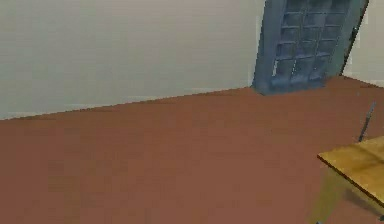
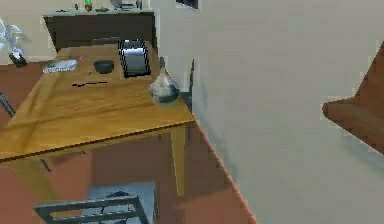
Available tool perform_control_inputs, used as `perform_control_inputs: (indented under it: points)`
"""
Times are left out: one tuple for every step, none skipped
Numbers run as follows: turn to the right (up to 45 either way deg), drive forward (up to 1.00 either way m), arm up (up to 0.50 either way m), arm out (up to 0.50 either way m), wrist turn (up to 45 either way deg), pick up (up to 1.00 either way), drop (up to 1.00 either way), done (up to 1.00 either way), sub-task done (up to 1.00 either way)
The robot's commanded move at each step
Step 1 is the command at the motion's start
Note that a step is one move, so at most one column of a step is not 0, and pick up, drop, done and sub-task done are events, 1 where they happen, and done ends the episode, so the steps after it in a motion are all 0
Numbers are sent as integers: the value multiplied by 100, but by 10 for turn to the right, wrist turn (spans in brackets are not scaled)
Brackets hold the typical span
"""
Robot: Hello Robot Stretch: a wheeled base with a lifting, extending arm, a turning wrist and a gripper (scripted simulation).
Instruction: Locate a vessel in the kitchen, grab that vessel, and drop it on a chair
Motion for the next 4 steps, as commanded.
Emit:
perform_control_inputs:
  points:
    - [450,0,0,0,0,0,0,0,0]
    - [450,0,0,0,0,0,0,0,0]
    - [60,0,0,0,0,0,0,0,0]
    - [0,30,0,0,0,0,0,0,0]
